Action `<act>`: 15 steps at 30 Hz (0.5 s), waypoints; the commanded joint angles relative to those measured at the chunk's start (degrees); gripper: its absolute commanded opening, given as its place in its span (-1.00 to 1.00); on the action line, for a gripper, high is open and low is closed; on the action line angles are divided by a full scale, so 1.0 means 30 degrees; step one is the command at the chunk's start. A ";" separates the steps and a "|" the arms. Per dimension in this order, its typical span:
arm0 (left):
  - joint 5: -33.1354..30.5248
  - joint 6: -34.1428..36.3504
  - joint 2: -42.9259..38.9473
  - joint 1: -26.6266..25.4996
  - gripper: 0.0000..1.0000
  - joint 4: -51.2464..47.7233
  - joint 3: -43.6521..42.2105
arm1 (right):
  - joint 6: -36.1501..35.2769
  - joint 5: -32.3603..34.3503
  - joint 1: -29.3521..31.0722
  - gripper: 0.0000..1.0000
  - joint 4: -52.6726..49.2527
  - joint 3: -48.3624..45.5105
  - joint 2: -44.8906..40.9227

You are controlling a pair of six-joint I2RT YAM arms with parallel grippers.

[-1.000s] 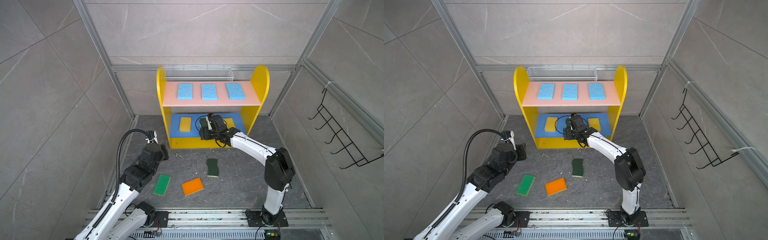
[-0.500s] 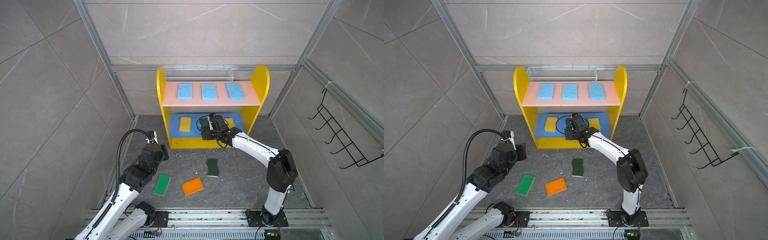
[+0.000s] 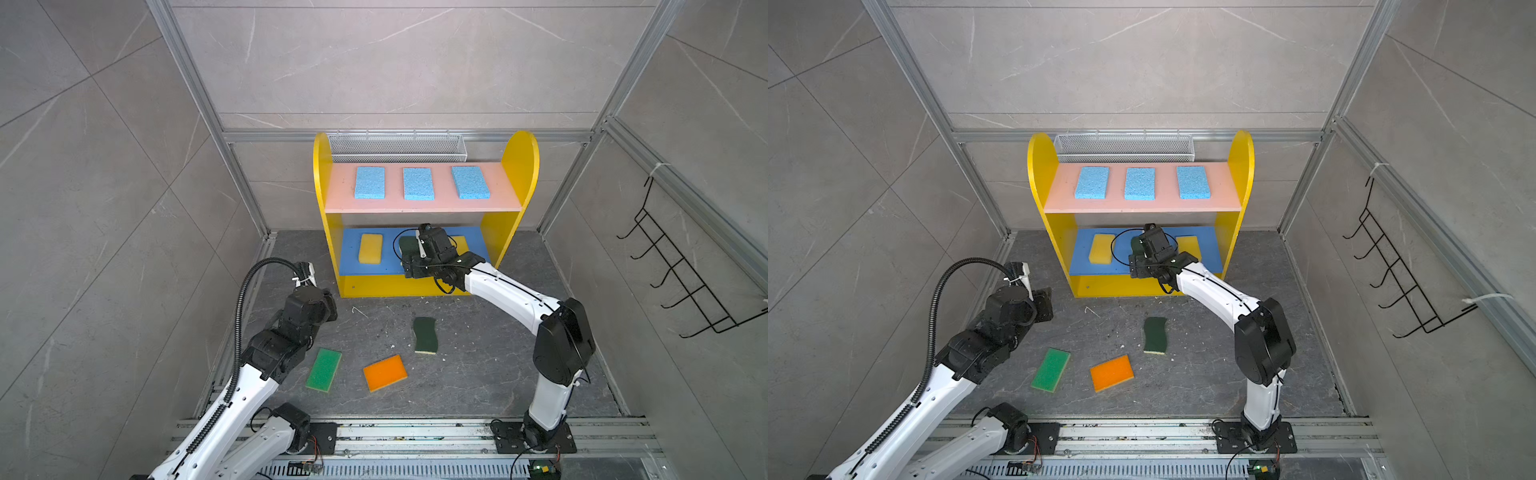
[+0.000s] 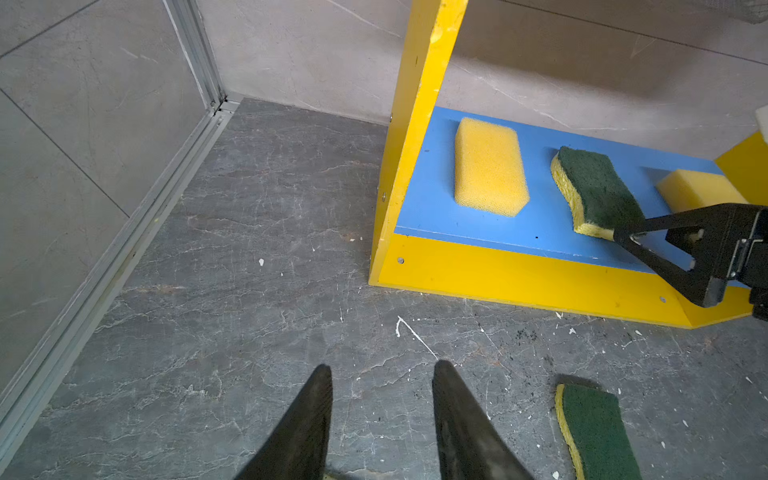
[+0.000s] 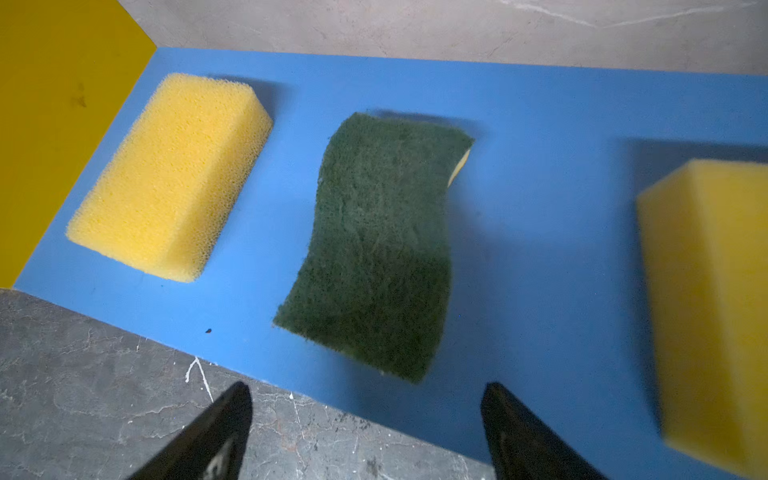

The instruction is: Place and organize the cleaning sponges onto the shelf

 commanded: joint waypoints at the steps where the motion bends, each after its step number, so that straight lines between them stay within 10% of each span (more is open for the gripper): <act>1: -0.0733 0.0680 -0.0152 0.0122 -0.14 0.0024 0.0513 | 0.0006 -0.0206 0.0198 0.80 -0.0075 0.0712 0.0596; 15: -0.0889 0.0871 -0.0130 0.0135 -0.14 0.0012 0.0492 | 0.0647 0.1437 0.0453 0.84 -0.0827 0.1607 0.1977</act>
